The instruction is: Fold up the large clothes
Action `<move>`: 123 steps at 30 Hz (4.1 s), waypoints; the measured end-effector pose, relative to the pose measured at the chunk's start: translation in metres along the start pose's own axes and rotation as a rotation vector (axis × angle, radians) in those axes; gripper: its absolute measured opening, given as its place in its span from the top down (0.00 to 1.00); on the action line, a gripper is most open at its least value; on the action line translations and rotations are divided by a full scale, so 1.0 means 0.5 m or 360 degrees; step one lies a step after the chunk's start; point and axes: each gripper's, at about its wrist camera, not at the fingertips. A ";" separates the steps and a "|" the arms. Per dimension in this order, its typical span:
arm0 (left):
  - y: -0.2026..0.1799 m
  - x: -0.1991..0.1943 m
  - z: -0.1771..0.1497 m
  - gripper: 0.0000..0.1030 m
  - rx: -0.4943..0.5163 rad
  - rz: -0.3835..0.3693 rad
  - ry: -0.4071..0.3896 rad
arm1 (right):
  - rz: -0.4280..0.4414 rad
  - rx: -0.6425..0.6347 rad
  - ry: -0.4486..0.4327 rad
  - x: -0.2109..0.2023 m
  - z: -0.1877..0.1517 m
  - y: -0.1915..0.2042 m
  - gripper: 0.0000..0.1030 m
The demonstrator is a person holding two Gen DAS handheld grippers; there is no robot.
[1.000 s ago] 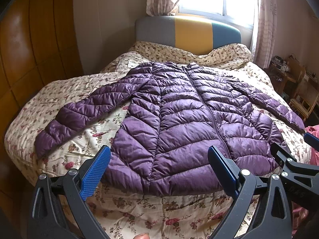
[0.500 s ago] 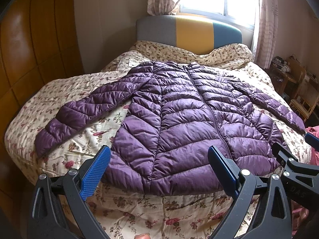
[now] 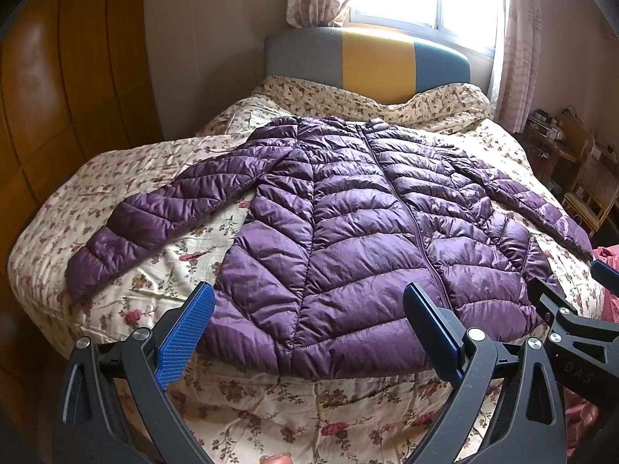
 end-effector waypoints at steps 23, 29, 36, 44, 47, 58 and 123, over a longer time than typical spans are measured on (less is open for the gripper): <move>0.007 0.044 -0.009 0.06 -0.0050 -0.0019 0.0091 | -0.0011 0.0044 0.0094 0.054 -0.014 -0.031 0.02; 0.021 0.108 0.008 0.03 -0.0148 -0.0250 0.0188 | 0.0003 0.0183 0.0161 0.101 0.003 -0.115 0.03; 0.019 0.211 0.075 0.03 -0.0110 -0.0196 0.0198 | -0.0124 0.0581 0.0260 0.185 0.042 -0.376 0.20; 0.021 0.345 0.153 0.03 -0.0123 -0.0190 0.0266 | -0.0540 0.1051 0.0242 0.232 0.067 -0.726 0.30; 0.013 0.393 0.176 0.03 -0.0109 -0.0162 0.0274 | -0.0621 0.1217 0.0256 0.248 0.071 -0.839 0.30; -0.024 0.566 0.242 0.03 0.0010 -0.0055 0.0360 | -0.0560 0.1472 0.0331 0.317 0.054 -0.944 0.65; 0.086 0.604 0.239 0.24 -0.0327 -0.0278 0.0345 | 0.0573 -0.0037 0.0481 0.784 0.436 0.157 0.92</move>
Point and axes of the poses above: each gripper's, at about its wrist camera, not at the fingertips, and x roughly the way its jaws point, y to its left, z to its top, and after that the axes turned 10 degrees about z, right-handed
